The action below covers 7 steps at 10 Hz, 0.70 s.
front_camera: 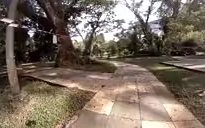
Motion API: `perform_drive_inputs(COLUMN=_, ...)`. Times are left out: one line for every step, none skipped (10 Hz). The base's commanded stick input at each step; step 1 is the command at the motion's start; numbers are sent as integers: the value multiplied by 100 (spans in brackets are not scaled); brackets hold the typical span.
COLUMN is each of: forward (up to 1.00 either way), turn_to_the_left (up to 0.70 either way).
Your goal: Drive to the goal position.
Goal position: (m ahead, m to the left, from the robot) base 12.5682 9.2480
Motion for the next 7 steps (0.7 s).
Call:
perform_drive_inputs(forward=0, turn_to_the_left=-30)
perform_drive_inputs(forward=0, turn_to_the_left=0)
perform_drive_inputs(forward=0, turn_to_the_left=0)
perform_drive_inputs(forward=0, turn_to_the_left=0)
perform_drive_inputs(forward=0, turn_to_the_left=0)
perform_drive_inputs(forward=0, turn_to_the_left=0)
perform_drive_inputs(forward=0, turn_to_the_left=0)
